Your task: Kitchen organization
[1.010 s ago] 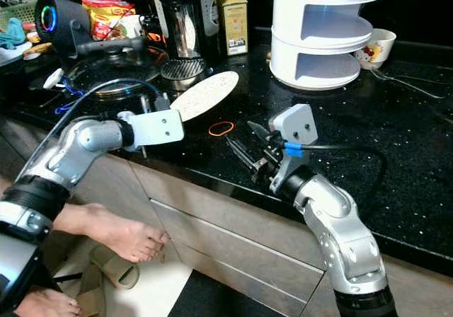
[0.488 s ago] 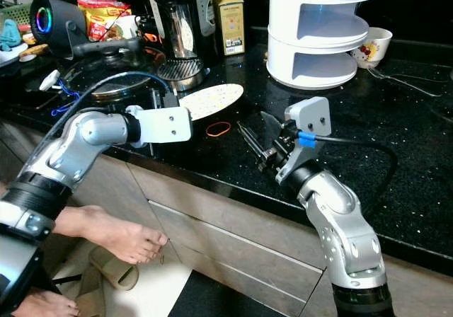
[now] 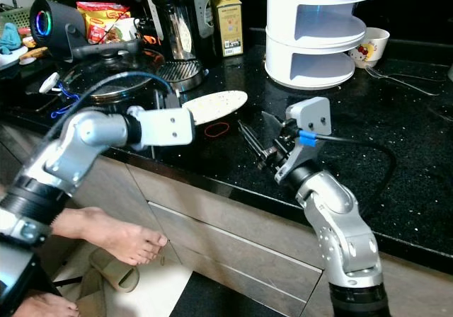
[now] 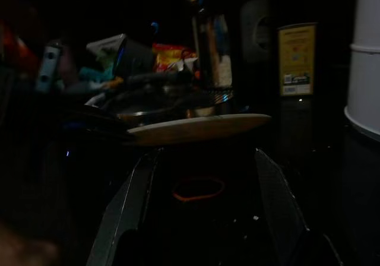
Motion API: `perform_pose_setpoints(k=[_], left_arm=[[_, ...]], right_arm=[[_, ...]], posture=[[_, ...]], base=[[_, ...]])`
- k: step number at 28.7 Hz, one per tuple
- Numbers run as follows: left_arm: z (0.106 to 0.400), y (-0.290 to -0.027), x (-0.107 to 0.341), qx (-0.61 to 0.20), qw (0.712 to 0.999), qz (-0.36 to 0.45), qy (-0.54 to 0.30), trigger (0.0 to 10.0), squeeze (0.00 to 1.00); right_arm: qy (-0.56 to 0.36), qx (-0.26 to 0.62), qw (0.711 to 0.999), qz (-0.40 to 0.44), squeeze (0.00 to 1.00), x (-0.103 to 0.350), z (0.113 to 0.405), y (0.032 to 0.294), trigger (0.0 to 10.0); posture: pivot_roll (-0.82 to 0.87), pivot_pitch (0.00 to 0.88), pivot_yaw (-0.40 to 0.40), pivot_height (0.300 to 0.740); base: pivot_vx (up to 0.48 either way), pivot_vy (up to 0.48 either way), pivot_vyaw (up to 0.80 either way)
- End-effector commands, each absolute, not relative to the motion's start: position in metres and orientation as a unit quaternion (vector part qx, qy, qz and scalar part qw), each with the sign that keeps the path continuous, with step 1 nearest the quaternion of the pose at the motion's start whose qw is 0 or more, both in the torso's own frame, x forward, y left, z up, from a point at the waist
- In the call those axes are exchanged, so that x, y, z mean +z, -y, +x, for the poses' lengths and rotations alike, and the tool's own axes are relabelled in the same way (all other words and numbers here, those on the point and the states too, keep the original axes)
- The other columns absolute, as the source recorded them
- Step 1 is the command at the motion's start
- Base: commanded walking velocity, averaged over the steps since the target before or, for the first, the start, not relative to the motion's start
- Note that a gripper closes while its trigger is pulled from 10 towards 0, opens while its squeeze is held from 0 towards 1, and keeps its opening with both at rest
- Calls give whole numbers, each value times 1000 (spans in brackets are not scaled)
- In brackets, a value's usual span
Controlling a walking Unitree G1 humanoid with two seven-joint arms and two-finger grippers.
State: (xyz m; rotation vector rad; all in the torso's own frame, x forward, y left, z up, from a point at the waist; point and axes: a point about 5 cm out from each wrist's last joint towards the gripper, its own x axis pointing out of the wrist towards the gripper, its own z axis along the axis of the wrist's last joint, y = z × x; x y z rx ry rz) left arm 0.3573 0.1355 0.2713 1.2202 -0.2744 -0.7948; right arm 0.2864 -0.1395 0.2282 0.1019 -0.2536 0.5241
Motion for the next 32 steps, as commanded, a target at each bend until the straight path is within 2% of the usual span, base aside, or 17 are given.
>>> perform_pose_setpoints(k=[1,9,22,26,27,32], left_arm=[[357,-141,283,-338,729,580,137,0,0],[353,-136,284,-349,702,605,139,0,0],[353,-128,281,-351,689,616,148,0,0],[353,-128,280,-348,689,617,153,0,0],[354,-129,280,-344,689,619,153,10000,0],[357,-137,276,-330,693,626,138,10000,0]], right_arm=[[129,253,957,67,0,229,289,141,10000],[132,240,959,73,0,231,293,144,10000],[137,227,961,73,0,233,295,148,10000],[141,226,961,74,0,233,295,149,10000],[142,228,961,74,0,233,295,148,10000],[145,232,959,72,0,234,295,147,10000]], posture=[[-123,50,66,740],[-117,40,66,740],[-121,26,68,740],[-121,23,68,740],[-120,19,67,740],[-119,13,66,740]], base=[[0,0,0],[0,0,-767],[0,0,-788],[0,0,0],[0,0,0],[0,0,0]])
